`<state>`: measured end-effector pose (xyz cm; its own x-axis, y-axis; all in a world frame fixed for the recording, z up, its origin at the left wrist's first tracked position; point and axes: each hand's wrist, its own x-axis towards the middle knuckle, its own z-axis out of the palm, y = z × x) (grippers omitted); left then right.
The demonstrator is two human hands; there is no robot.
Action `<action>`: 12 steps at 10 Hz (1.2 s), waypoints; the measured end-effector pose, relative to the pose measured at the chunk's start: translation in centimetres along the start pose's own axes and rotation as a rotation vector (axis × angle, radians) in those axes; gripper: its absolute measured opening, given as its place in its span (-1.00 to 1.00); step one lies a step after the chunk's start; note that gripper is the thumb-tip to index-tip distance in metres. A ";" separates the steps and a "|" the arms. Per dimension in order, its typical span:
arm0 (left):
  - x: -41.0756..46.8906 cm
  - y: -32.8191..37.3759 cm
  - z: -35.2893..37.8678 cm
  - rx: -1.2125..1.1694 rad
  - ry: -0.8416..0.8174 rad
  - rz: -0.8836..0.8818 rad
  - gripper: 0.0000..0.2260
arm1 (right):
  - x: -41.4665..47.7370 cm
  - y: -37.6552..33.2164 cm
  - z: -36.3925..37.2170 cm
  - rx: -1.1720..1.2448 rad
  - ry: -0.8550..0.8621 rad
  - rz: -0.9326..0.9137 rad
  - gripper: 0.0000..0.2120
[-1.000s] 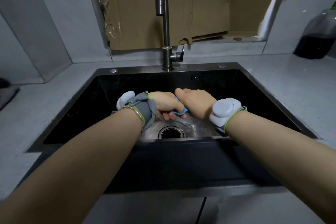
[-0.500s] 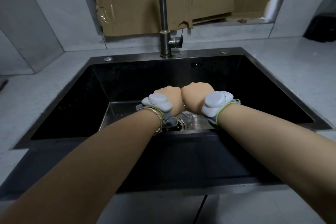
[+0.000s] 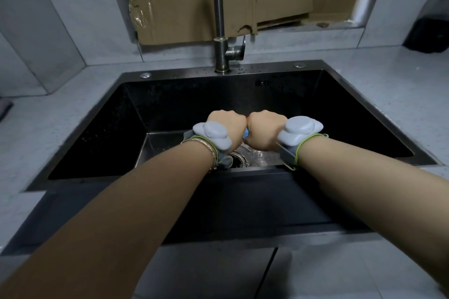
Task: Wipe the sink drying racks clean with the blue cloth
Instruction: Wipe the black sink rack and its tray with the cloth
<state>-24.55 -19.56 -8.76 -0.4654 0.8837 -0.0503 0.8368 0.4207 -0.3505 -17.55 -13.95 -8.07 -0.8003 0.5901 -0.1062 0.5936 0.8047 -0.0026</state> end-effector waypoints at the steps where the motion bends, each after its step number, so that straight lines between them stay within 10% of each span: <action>1: -1.9 -1.4 0.1 -0.285 0.056 -0.054 -0.54 | -1.6 1.7 -0.8 0.159 0.030 -0.025 -0.64; 5: -19.0 -13.1 4.1 -0.416 -0.061 -0.917 -0.59 | -10.0 -4.5 0.2 0.252 0.072 -0.164 -0.70; 7: -24.8 -13.9 4.1 -0.610 -0.142 -0.847 -0.87 | -12.6 -6.8 1.4 0.215 0.134 -0.114 -0.66; 10: -27.5 -13.6 1.0 -0.990 0.346 -0.968 -0.73 | -16.7 -5.7 -1.2 0.320 0.339 -0.018 -0.74; 12: -27.5 -11.1 -5.3 -1.125 0.667 -0.633 -0.83 | -20.6 -6.4 -7.2 0.613 0.569 -0.102 -0.75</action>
<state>-19.46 -47.46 1.44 -0.8796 0.2900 0.3771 0.4715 0.4271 0.7715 -5.45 -30.84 1.31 -0.6750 0.5913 0.4412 0.3250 0.7752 -0.5417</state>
